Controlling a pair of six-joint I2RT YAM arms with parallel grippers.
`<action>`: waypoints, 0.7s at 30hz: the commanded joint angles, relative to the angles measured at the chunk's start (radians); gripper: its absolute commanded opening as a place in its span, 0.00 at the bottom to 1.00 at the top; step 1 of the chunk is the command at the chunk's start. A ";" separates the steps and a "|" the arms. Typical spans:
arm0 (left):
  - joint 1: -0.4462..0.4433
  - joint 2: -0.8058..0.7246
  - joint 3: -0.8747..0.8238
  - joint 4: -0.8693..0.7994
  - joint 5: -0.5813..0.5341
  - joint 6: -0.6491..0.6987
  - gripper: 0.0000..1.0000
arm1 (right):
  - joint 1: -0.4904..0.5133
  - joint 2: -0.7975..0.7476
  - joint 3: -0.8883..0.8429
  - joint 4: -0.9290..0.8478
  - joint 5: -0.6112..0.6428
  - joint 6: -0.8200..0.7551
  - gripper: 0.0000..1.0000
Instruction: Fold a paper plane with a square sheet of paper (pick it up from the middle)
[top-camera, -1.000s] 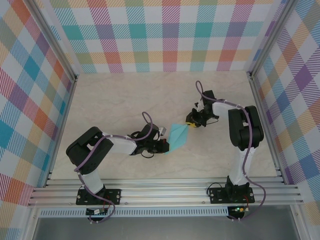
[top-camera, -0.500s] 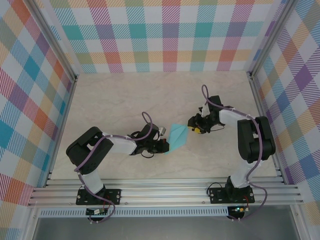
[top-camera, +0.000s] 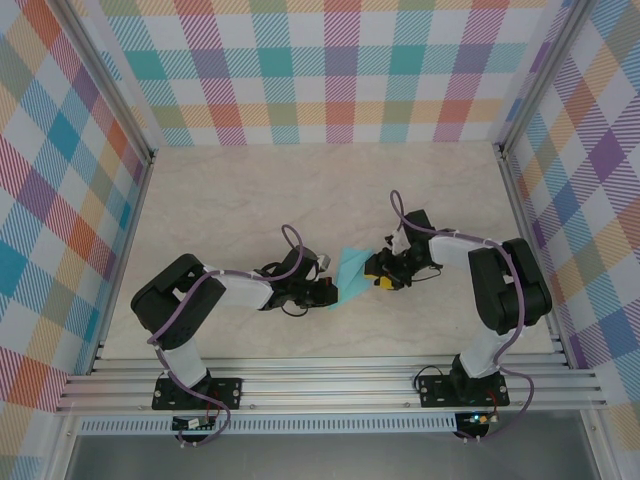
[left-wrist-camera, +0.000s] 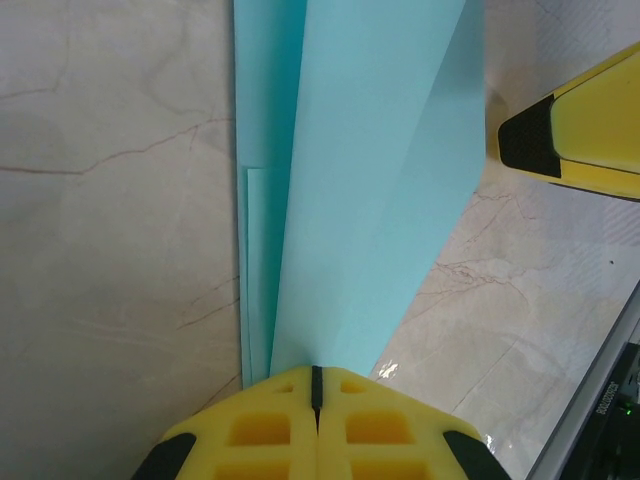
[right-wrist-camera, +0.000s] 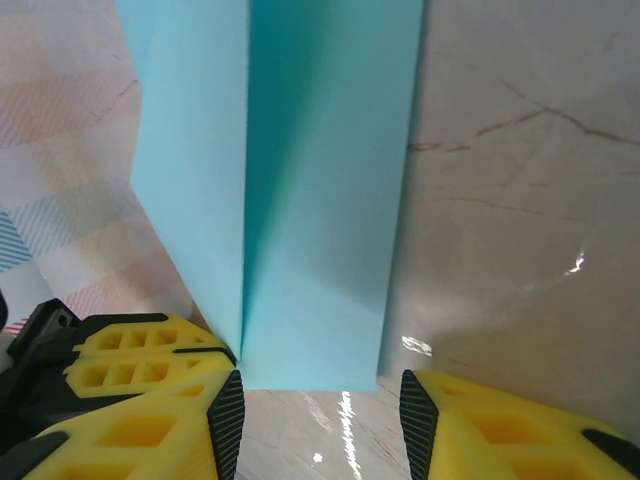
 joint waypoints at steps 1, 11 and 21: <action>0.000 0.016 -0.014 -0.103 0.018 -0.016 0.00 | 0.013 0.012 -0.014 0.032 -0.033 0.024 0.48; -0.009 0.022 -0.004 -0.104 0.017 -0.022 0.00 | 0.033 0.041 -0.026 0.071 -0.024 0.067 0.47; -0.014 0.018 -0.003 -0.102 0.021 -0.027 0.00 | 0.053 0.030 -0.020 0.127 -0.050 0.105 0.46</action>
